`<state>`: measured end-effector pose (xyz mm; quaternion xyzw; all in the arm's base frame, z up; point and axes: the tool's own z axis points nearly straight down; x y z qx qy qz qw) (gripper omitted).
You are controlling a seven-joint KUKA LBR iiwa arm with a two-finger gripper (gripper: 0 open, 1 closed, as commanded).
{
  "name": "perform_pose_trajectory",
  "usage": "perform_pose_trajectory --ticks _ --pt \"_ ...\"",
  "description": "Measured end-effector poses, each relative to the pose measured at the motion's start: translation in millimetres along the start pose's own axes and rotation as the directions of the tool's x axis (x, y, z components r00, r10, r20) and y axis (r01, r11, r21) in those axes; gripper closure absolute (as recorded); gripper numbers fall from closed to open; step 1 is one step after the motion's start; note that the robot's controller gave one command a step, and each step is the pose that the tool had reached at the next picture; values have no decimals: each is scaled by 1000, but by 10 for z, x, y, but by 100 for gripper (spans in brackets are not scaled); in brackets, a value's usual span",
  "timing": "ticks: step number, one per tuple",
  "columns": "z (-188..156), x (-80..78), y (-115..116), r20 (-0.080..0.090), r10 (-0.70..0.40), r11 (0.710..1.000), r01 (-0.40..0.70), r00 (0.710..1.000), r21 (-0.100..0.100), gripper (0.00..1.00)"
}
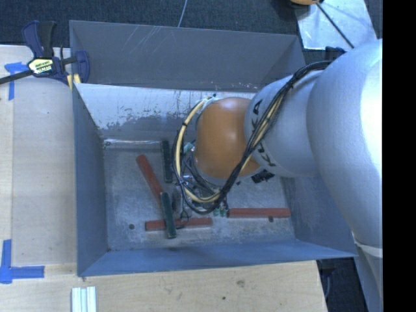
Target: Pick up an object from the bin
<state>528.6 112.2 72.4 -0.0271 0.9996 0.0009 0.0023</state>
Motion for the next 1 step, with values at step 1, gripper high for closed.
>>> perform_pose_trajectory --ticks 1 --pt "-399 102 48 -10 -15 1000 15 1000 3 100"
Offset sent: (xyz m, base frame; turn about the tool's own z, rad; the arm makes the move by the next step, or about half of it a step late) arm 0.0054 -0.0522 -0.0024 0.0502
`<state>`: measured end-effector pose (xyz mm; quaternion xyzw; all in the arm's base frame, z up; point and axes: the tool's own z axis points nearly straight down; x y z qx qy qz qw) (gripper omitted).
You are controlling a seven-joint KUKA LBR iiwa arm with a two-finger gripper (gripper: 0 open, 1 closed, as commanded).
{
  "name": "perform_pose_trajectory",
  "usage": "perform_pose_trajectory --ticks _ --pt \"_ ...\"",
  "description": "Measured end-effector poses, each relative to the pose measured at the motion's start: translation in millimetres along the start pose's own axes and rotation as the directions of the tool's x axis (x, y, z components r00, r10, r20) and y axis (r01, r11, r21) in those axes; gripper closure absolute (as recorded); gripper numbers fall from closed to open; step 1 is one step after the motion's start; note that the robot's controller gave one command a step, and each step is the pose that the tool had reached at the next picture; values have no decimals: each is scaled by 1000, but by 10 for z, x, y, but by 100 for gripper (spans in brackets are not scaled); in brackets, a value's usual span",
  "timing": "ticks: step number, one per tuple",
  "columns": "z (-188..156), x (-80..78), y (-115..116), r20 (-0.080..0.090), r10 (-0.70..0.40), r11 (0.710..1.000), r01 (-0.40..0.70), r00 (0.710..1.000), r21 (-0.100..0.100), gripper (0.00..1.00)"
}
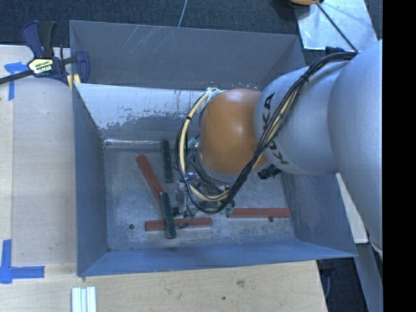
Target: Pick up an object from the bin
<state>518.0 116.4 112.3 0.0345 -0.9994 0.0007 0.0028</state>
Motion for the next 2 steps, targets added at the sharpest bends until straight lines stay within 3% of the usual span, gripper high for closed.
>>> perform_pose_trajectory --ticks 1,2 --pt "429 -125 -588 7 68 998 -68 998 -1 0" --pt "399 -151 -574 15 67 998 -67 998 -3 100"
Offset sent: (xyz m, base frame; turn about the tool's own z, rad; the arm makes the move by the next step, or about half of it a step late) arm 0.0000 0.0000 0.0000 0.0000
